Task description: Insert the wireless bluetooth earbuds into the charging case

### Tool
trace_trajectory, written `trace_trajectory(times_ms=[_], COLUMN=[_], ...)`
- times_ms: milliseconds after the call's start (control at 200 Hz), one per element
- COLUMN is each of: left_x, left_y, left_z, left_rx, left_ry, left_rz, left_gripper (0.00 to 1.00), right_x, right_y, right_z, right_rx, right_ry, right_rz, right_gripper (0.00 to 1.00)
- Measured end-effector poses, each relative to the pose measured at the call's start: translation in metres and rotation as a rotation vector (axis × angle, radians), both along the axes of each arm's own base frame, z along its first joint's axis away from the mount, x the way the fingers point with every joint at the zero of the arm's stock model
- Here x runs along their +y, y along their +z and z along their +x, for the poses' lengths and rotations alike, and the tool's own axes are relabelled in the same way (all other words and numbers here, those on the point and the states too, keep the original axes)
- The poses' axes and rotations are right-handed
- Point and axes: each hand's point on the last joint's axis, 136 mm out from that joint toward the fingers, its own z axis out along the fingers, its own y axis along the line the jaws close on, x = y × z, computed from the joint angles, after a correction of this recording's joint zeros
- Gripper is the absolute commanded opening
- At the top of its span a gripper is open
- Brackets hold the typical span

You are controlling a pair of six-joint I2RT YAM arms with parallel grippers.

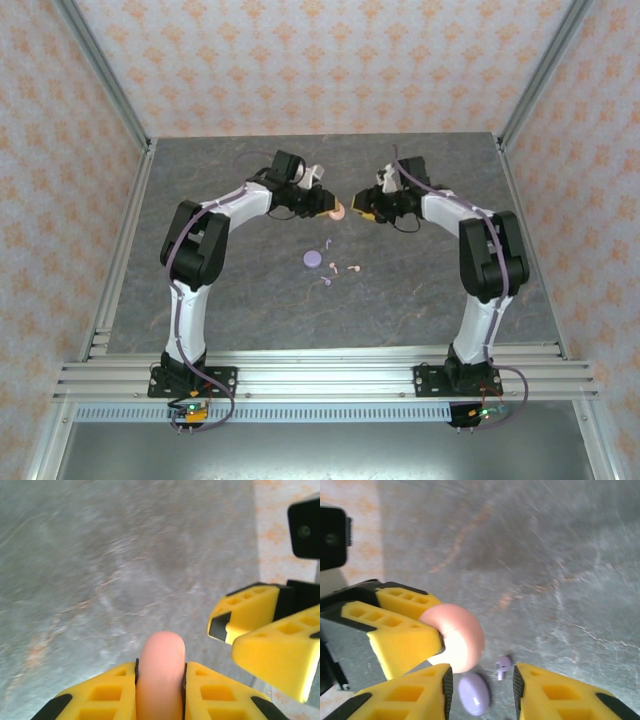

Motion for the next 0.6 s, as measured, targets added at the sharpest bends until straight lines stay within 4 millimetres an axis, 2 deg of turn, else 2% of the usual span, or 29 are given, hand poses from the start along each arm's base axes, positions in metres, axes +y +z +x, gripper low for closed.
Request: trace_trajectory(times_ms=[135,215,310,435,601], left_x=[-0.006,-0.008,-0.007,-0.007,-0.006], left_y=[0.051,0.079,0.100,0.110,0.112], left_z=[-0.004,-0.010,-0.018,-0.026,-0.032], left_rx=[-0.121,-0.187,-0.237,-0.259,-0.255], left_ry=[-0.091,-0.144,-0.193,-0.238,-0.266], left_rz=[-0.049,-0.068,-0.082,-0.096,-0.095], left_gripper=[0.14,0.14,0.14,0.14,0.14], right_x=[0.000,0.003,0.006,0.009,0.010], right_y=[0.038,0.050,0.060,0.070,0.072], right_z=[-0.001,-0.007,-0.013,-0.020,-0.028], right_rx=[-0.114,-0.148,-0.180,-0.206,-0.211], right_ry=[0.056,0.101,0.146,0.197,0.232], right_rz=[0.063,0.091,0.119,0.152,0.164], right_gripper=[0.44,0.45,0.47,0.48,0.49])
